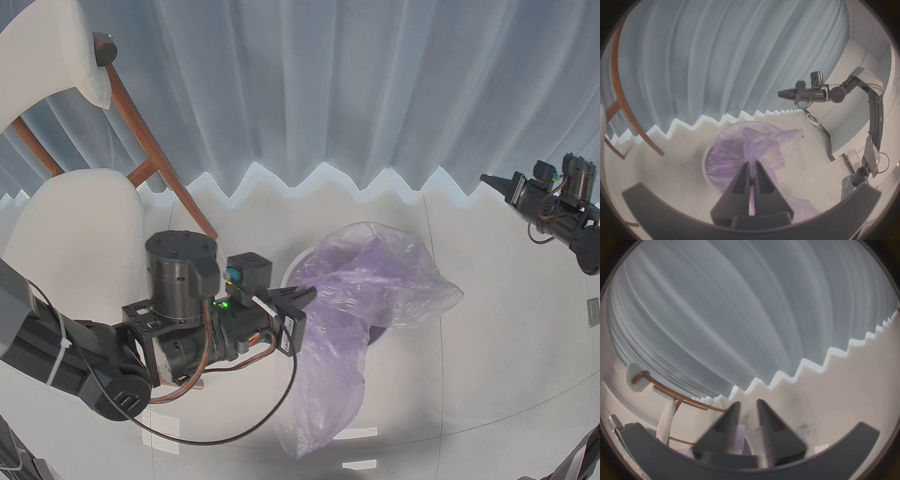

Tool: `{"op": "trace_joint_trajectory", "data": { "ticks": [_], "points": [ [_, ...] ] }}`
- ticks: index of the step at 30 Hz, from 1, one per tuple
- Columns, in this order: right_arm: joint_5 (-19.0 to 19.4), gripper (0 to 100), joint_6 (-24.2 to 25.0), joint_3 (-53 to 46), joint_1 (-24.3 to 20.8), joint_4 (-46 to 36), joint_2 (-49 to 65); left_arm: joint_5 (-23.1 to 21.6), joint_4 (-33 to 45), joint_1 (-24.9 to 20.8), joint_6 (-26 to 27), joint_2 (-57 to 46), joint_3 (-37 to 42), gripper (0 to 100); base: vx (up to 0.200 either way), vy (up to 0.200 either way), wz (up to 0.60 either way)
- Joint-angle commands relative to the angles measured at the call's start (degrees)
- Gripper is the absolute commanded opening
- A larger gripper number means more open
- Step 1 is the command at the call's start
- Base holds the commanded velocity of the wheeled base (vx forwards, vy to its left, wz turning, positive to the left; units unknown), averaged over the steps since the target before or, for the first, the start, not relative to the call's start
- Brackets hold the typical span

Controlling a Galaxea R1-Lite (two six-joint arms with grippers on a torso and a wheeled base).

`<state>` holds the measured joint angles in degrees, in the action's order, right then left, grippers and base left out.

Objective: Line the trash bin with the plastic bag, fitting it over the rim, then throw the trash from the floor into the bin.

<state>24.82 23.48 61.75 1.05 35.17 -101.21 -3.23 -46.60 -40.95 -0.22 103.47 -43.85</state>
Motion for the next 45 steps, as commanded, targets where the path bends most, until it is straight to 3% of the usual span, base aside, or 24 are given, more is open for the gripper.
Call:
{"op": "trace_joint_trajectory", "data": {
  "ticks": [1, 11, 19, 23, 27, 31, 39, 45],
  "points": [
    [0.6, 0, 2.5, -0.7, -7.2, 0.6, -5.5, 0.0, 0.1, 2.6, 0.1, -4.2, 2.0, 0, 0.000, 0.000, 0.00],
    [0.5, 0, 5.9, -0.4, -18.0, 3.9, -13.4, -0.3, -0.6, 4.7, 0.0, -7.4, 9.2, 0, 0.000, 0.000, 0.00],
    [0.5, 0, 14.0, -0.5, -24.9, 12.5, -18.0, -0.6, -0.7, 7.3, 0.0, -8.6, 9.7, 0, 0.000, 0.000, 0.00],
    [0.5, 0, 16.6, -1.4, -27.2, 13.0, -18.0, -0.5, -0.7, 8.4, 0.0, -8.6, 9.7, 0, 0.000, 0.000, 0.00],
    [-1.3, 0, 15.1, -3.7, -28.8, 13.0, -21.2, 0.4, -0.4, 12.7, 0.0, -8.1, 9.6, 0, 0.000, 0.000, 0.00],
    [-3.9, 0, 13.2, -5.4, -29.0, 13.3, -23.4, 0.2, -0.4, 13.5, 0.0, -7.8, 9.0, 0, 0.000, 0.000, 0.00],
    [-4.1, 0, 11.5, -7.6, -28.9, 13.0, -24.2, -0.3, -0.6, 11.8, 0.0, -4.4, 6.7, 0, 0.000, 0.000, 0.00],
    [-6.5, 0, 6.4, -11.2, -28.8, 13.4, -25.2, -0.2, -0.7, 8.4, 0.0, 3.5, -5.2, 0, 0.000, 0.000, 0.00]
  ]
}}
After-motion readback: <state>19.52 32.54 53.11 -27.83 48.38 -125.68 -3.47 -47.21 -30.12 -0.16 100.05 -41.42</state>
